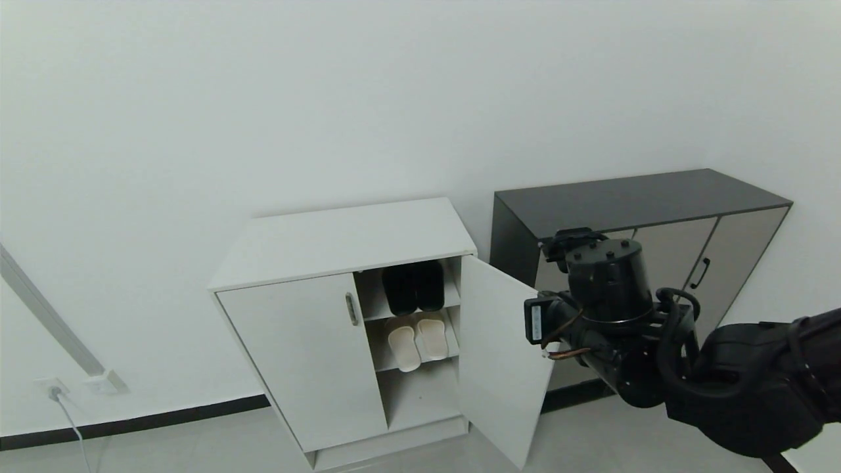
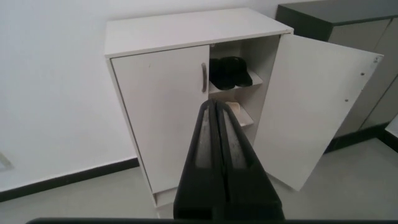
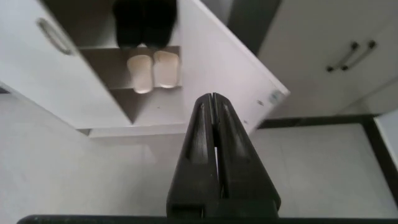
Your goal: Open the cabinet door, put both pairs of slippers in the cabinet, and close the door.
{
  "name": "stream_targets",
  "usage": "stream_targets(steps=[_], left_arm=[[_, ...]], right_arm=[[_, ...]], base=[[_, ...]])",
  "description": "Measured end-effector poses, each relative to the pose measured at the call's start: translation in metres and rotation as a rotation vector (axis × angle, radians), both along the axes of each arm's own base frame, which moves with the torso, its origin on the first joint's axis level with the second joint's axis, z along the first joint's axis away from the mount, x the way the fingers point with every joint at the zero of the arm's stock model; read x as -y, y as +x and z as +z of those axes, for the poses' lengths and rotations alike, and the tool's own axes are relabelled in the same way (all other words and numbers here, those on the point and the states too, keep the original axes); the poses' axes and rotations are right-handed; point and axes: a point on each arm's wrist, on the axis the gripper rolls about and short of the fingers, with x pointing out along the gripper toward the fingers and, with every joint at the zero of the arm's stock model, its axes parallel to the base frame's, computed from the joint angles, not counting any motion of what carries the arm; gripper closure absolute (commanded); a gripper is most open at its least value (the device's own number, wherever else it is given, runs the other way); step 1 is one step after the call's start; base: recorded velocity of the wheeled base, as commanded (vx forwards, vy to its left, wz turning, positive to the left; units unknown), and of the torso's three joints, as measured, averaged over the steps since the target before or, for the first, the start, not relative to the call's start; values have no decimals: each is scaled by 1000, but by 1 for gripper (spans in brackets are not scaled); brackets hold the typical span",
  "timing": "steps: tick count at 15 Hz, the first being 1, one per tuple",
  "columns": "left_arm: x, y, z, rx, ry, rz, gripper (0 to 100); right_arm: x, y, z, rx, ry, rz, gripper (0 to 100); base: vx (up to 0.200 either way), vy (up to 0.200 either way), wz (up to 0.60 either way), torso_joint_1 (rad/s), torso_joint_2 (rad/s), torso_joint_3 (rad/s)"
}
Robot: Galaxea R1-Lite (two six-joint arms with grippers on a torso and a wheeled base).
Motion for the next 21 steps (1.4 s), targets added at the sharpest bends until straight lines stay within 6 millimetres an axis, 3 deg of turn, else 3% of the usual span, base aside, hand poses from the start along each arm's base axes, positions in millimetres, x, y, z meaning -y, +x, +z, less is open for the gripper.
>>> stream_targets(steps=[5,9,14,21], left_arm=[[0,0,0,-1,-3,3,100],[0,0,0,-1,-10,3,100],[0,0,0,-1,-10,4,100],[0,0,0,-1,-11,4,100]], right_arm=[[9,63,-1,23,43,-66,100],[22,117,-23,7,55,-128,100],[29,149,-58,-35,38,-168,100],[35,176,-81,-37,42,-210,100]], base=[[0,0,0,0,0,0],[0,0,0,0,0,0],[0,0,0,0,0,0],[0,0,0,0,0,0]])
